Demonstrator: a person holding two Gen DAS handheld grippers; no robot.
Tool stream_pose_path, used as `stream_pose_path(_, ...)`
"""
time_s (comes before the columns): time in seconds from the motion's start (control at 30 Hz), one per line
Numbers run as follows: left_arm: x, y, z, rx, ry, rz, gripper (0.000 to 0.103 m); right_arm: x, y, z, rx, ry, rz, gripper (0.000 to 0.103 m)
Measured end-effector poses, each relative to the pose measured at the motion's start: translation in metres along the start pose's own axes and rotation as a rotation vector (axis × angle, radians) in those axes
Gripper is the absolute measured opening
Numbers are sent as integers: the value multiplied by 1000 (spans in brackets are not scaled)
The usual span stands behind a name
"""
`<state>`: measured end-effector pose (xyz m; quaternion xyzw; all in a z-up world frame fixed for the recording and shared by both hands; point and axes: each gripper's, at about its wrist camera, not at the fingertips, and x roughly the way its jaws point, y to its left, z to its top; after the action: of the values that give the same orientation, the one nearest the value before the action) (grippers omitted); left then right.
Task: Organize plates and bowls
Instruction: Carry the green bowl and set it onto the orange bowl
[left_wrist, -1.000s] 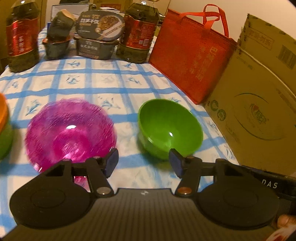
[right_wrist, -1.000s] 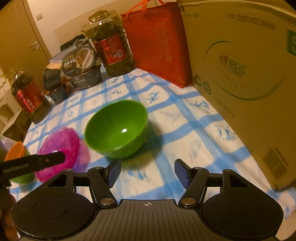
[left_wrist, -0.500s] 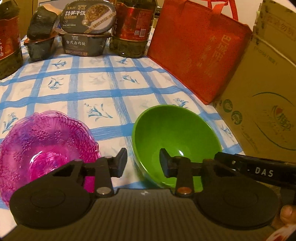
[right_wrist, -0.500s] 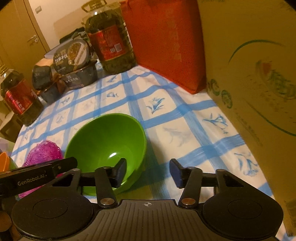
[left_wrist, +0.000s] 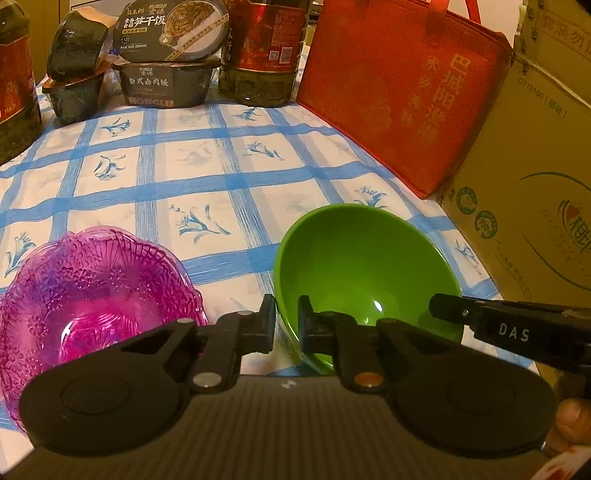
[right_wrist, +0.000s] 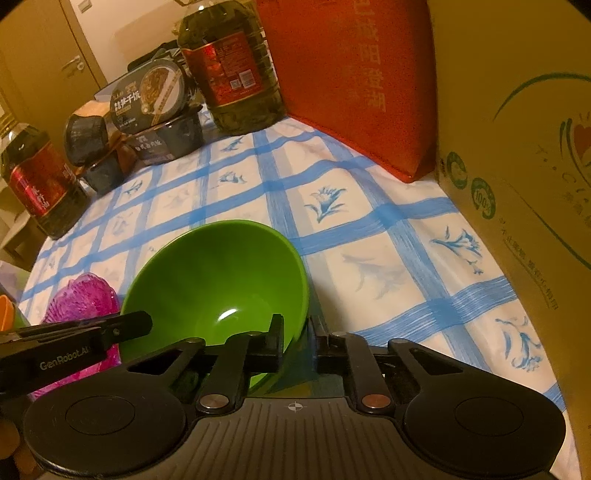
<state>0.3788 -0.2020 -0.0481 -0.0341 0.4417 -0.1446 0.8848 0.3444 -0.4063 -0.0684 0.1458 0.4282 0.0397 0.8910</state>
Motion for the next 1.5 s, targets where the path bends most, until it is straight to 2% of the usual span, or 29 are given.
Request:
stream_pose_path(0.23, -22, -1, -12, 0, 9, -8, 10, -23, 6, -10, -2, 2, 12, 12)
stream_pose_path(0.63, -109, 8, -54, -43, -15, 7, 10, -95, 46, -52, -27, -18, 38, 12)
stream_pose_path(1.0, -192, 51, -100, -101, -69, 71, 10, -136, 109, -103, -82, -13, 113, 12)
stream_pose_path(1.5, -257, 126, -140, -236, -128, 153, 10, -138, 202, -132, -225, 10, 190, 12)
